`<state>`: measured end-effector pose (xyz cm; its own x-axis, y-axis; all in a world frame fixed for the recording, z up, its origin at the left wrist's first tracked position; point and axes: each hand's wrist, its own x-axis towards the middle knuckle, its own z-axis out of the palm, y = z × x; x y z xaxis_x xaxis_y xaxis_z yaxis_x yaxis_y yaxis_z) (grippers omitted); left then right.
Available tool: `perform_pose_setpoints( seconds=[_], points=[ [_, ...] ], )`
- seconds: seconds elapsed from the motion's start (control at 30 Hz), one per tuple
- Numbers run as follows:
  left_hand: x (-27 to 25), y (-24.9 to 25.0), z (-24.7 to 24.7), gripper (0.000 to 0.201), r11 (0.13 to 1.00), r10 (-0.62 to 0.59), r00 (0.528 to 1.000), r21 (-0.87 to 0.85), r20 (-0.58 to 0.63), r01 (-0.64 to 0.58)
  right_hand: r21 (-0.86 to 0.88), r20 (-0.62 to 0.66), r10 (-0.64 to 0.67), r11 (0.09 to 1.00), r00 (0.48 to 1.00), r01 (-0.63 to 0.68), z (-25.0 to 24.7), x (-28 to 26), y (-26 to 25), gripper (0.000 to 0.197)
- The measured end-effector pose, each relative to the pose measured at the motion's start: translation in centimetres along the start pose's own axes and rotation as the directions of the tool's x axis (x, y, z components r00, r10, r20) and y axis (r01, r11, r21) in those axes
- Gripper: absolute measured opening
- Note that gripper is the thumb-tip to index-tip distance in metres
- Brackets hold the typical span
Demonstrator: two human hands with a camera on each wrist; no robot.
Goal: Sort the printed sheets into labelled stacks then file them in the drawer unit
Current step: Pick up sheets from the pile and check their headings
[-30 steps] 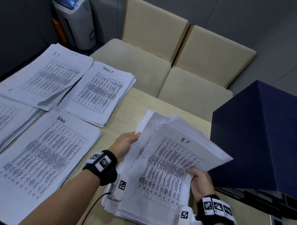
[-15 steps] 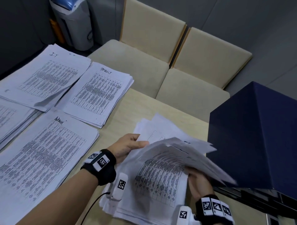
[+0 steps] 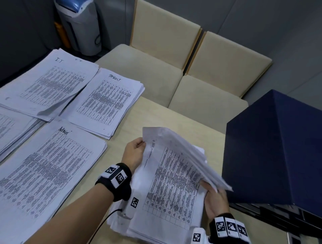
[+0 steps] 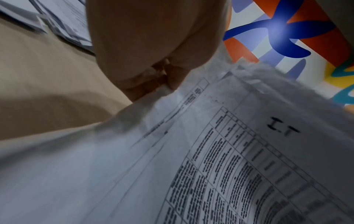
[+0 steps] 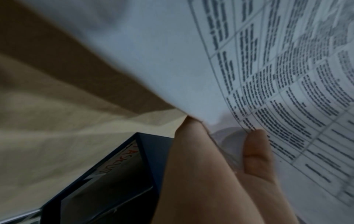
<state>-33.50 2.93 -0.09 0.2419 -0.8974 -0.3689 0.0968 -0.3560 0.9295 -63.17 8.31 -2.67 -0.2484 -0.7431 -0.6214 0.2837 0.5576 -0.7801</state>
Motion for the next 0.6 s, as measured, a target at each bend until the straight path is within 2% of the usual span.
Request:
perform_pose_setpoints(
  seconds=[0.03,0.07,0.13,0.17,0.23,0.3,0.33,0.37,0.4,0.43,0.47,0.5,0.53,0.57,0.6],
  points=[
    [0.1,0.0,0.0,0.027,1.0,-0.013,1.0,-0.006,-0.029,0.013,0.004,-0.051,0.057,0.998,0.997,-0.057,-0.5,0.8,0.4,0.095],
    [0.1,0.1,0.0,0.027,1.0,-0.026,0.998,-0.014,-0.051,0.025,0.081,0.004,0.051,0.995,0.999,-0.052,-0.3,0.5,0.1,0.092],
    [0.0,0.5,0.0,0.026,1.0,-0.021,0.998,-0.023,-0.061,0.02,0.138,0.029,0.008,0.99,1.0,-0.012,0.6,-0.3,-1.1,0.048],
    [-0.1,0.8,0.0,0.025,1.0,-0.008,0.999,-0.018,-0.047,0.007,0.143,0.074,0.023,0.989,0.997,-0.034,1.0,-0.5,-1.9,0.042],
    [-0.1,0.8,0.2,0.024,0.999,0.03,1.0,0.025,-0.005,-0.03,0.116,0.207,0.082,0.987,0.975,-0.107,0.9,0.1,-1.9,0.044],
    [-0.4,0.9,0.3,0.02,0.996,0.072,0.995,0.053,0.07,-0.076,0.143,0.2,0.132,0.976,0.971,-0.162,0.7,0.0,-2.1,0.039],
    [-0.4,1.0,0.4,0.02,0.994,0.087,0.991,0.052,0.103,-0.093,0.148,0.211,0.115,0.978,0.971,-0.148,0.6,-0.4,-2.2,0.041],
    [-0.6,1.2,0.4,0.019,0.996,0.077,0.989,0.029,0.13,-0.081,0.15,0.277,0.113,0.976,0.954,-0.159,0.9,-1.0,-2.5,0.051],
    [-0.6,1.5,0.5,0.017,0.998,0.057,0.987,-0.005,0.154,-0.056,0.119,0.304,0.074,0.986,0.95,-0.115,1.5,-1.6,-2.5,0.061],
    [-0.7,1.8,0.5,0.021,0.999,0.04,0.984,-0.029,0.176,-0.035,0.09,0.332,0.02,0.995,0.943,-0.053,2.3,-2.3,-2.8,0.062],
    [-0.6,1.8,0.3,0.025,0.999,0.024,0.981,-0.035,0.192,-0.018,0.092,0.327,-0.008,0.995,0.945,-0.024,1.6,-0.9,-2.2,0.059],
    [-0.9,2.2,0.1,0.022,0.999,0.005,0.973,-0.033,0.231,0.003,0.111,0.243,-0.053,0.993,0.968,0.027,0.8,0.3,-1.3,0.058],
    [-1.2,2.5,-0.2,0.019,0.998,-0.012,0.958,-0.049,0.286,0.027,0.027,0.251,-0.015,1.0,0.968,0.008,0.3,1.3,-0.4,0.057],
    [-1.3,2.4,-0.4,0.029,0.996,-0.019,0.941,-0.071,0.339,0.046,-0.002,0.217,0.08,0.997,0.973,-0.082,0.0,1.8,0.0,0.046],
    [-1.4,2.5,-0.5,0.041,0.988,-0.037,0.931,-0.123,0.363,0.087,-0.073,0.135,0.022,0.997,0.991,-0.013,-0.8,2.4,0.5,0.037]
  ],
)
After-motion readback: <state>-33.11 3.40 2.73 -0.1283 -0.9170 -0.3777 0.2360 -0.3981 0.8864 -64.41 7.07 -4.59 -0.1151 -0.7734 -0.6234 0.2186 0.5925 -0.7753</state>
